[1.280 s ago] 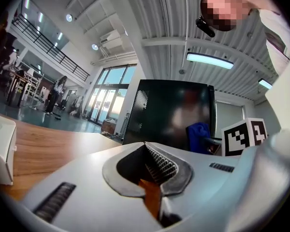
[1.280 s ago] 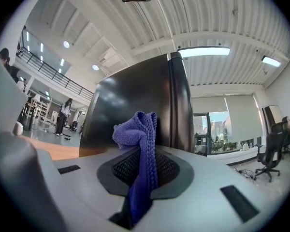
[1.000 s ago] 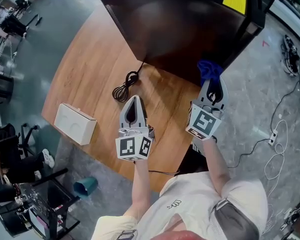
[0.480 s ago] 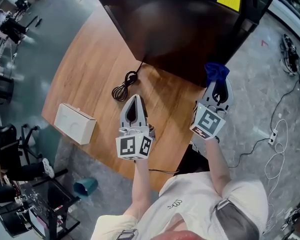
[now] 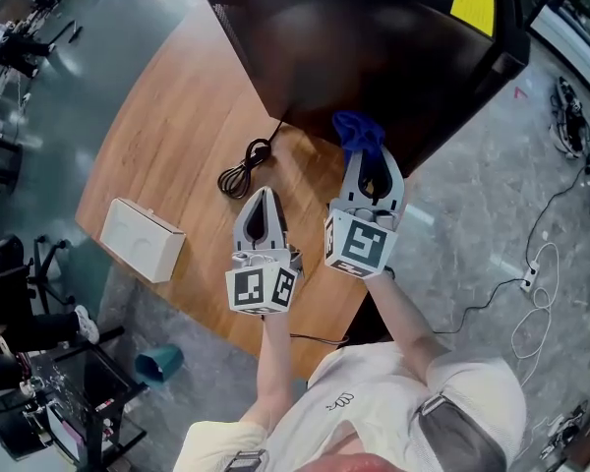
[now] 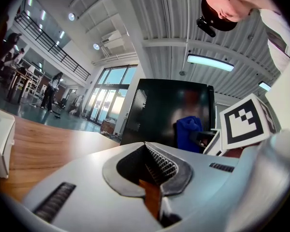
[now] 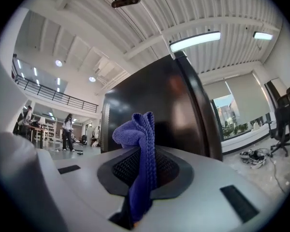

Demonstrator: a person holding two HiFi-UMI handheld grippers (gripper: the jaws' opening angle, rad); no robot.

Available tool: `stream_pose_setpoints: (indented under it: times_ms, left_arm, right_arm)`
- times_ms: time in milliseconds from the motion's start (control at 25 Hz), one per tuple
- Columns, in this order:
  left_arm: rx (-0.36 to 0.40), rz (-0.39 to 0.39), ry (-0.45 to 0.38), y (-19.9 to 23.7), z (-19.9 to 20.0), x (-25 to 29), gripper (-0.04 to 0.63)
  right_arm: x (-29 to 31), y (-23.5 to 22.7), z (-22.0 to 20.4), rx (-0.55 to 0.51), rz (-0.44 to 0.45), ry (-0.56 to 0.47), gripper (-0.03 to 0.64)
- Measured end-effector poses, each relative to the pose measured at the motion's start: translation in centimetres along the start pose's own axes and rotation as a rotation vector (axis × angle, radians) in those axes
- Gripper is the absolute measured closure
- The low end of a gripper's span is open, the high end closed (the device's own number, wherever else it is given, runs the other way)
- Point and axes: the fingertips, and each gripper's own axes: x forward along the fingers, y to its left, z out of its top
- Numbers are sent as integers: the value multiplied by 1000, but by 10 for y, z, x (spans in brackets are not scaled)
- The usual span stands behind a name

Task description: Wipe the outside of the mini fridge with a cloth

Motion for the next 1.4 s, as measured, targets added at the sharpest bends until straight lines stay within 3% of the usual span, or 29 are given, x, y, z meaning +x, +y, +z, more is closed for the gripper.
stream_pose_setpoints:
  times_ms: [480, 720, 1120, 1400]
  left_arm:
    - [-35, 126, -10, 63, -12, -13, 591]
    - [-38, 182, -2, 93, -17, -17, 591]
    - [-23, 237, -3, 119, -12, -24, 591]
    - [-13, 200, -12, 102, -10, -15, 591]
  right_arm:
    - [94, 135, -54, -14, 197, 55, 555]
    - [133, 191, -76, -49, 230, 67, 555]
    - [154, 194, -86, -115, 154, 63, 555]
    - [137, 169, -86, -151, 130, 61, 555]
